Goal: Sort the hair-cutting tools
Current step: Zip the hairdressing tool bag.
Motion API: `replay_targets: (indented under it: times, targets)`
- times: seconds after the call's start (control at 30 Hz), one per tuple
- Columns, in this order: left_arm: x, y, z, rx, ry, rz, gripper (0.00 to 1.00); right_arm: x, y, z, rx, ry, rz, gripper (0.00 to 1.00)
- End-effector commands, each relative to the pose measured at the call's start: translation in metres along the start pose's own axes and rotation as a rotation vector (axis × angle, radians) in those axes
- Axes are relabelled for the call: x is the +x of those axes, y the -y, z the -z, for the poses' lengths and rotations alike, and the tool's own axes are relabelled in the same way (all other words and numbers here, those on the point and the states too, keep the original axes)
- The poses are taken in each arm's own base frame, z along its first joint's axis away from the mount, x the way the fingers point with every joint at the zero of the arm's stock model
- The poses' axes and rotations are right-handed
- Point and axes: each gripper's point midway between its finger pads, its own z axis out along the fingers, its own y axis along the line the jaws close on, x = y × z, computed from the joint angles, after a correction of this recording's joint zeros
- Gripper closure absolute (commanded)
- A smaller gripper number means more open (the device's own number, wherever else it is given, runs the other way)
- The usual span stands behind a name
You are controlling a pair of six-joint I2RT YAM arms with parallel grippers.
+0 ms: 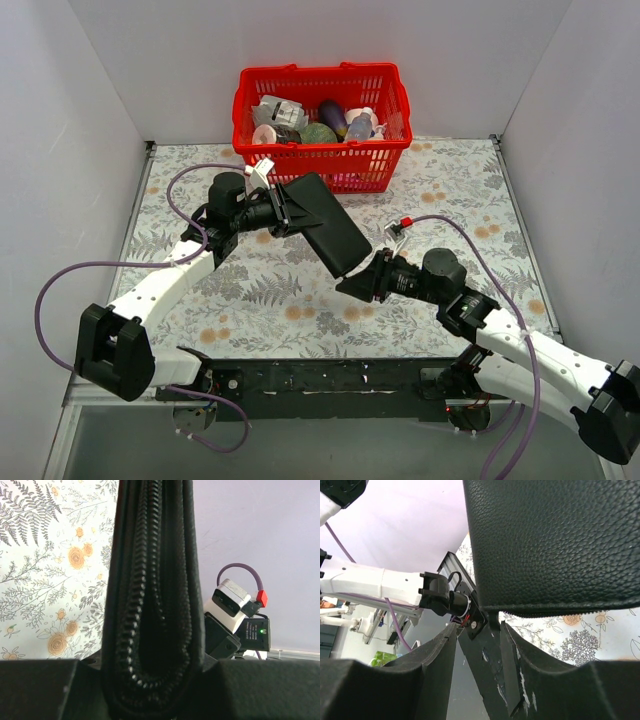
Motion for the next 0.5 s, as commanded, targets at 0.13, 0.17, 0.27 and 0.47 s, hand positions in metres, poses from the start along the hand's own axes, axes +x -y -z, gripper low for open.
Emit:
replay_targets:
  times: [0.13,0.17,0.27,0.47]
  targets:
    - [-0.0084,0.0470,0.0129,0.125,0.026,-0.086,1.00,-0.0214,-0.0103,-0.0099,-0.045,0.082,0.023,0.52]
    - [-0.0081,0.0476,0.0133,0.127,0.025,-0.086,1.00,-0.0221,-0.0097,-0.0111,-0.043,0.082,0.024,0.53]
    - [-0.0066,0.0482,0.0140,0.129,0.023,-0.089,1.00,-0.0240,-0.0097,-0.0120,-0.042,0.088,0.023,0.55]
    - [-0.0056,0.0476,0.0147,0.129,0.023,-0.087,1.00,-0.0255,-0.0065,-0.0123,-0.027,0.092,0.019,0.89]
